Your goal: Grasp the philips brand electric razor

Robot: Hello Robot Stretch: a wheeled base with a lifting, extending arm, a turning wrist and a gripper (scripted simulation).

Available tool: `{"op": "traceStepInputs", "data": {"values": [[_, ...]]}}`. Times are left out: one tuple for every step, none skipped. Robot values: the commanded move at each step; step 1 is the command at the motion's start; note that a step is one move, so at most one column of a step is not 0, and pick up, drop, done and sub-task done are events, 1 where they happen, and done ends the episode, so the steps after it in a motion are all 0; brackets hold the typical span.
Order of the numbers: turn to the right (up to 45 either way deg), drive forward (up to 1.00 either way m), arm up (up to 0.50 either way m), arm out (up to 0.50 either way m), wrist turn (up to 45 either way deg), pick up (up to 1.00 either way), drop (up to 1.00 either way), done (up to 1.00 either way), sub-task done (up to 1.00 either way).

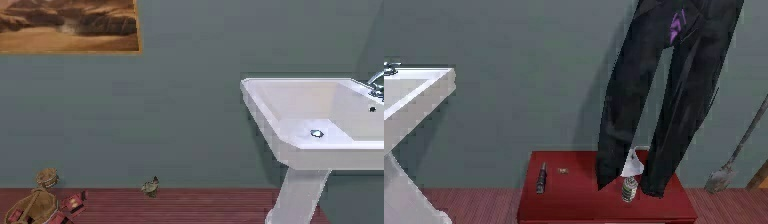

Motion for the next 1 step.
{"op": "traceStepInputs", "data": {"values": [[0.0, 0.0, 0.5, 0.0, 0.0, 0.0, 0.0, 0.0, 0.0]]}}
